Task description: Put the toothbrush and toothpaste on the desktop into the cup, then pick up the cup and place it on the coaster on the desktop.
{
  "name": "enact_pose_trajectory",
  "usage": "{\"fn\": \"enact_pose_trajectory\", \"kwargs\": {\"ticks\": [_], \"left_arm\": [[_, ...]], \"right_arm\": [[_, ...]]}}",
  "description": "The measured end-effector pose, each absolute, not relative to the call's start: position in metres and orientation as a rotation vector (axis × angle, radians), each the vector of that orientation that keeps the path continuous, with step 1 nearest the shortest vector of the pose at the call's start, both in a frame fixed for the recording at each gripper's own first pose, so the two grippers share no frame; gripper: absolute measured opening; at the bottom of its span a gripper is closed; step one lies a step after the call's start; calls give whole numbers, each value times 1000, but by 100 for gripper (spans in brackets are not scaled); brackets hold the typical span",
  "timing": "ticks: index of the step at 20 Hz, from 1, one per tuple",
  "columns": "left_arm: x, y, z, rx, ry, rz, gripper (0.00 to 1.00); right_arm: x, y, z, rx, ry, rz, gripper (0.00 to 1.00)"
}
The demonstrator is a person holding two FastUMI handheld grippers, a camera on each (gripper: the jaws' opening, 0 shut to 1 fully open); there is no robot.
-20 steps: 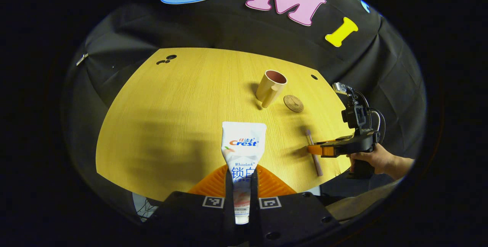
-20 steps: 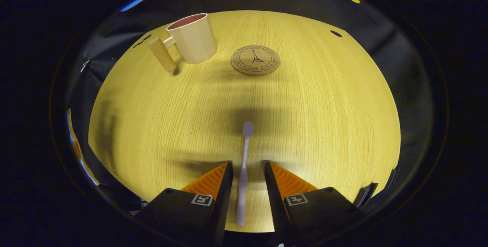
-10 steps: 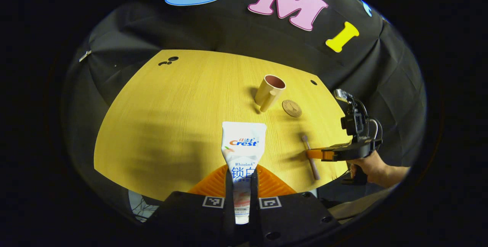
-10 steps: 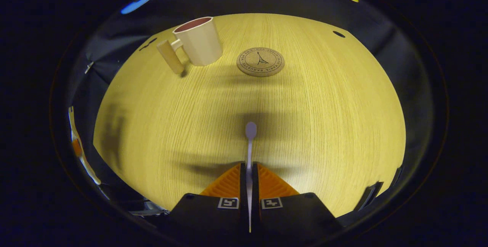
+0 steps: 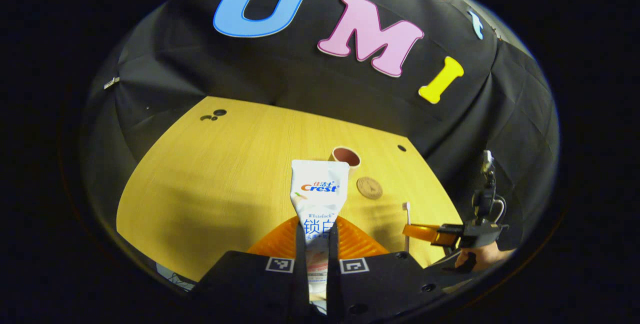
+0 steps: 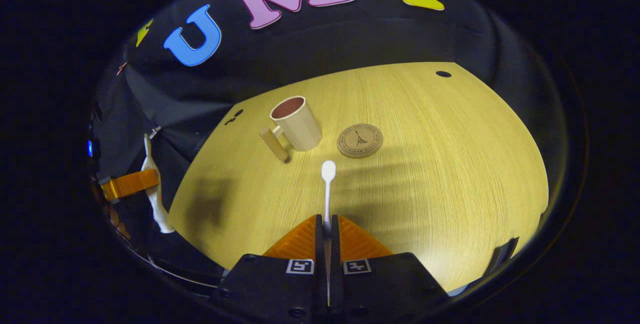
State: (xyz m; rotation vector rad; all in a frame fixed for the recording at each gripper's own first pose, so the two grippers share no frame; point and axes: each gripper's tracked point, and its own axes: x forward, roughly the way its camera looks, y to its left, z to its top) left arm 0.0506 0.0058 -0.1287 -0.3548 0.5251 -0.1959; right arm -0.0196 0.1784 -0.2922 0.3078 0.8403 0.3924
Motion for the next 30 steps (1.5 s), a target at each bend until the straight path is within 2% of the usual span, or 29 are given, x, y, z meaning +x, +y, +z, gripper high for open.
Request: {"fn": "enact_pose_trajectory", "kwargs": {"ticks": [2,7,13,22,30], "left_arm": [[73,-1,-112,-370,464,-202,19],[132,-40,-70,-398,319,-326,19],[199,-77,-44,-388,194,-421,18],[288,-92,-87,-339,206,-377,19],[321,-104,-135,-287,268,-348,19]], "right_arm": [[-21,177,-275,338,807,421,6],[-28,163,-247,394,763,437,6],[-36,122,-219,412,703,398,6],[-50,59,-211,453,661,256,6],[-63,42,-218,461,656,196,6]]}}
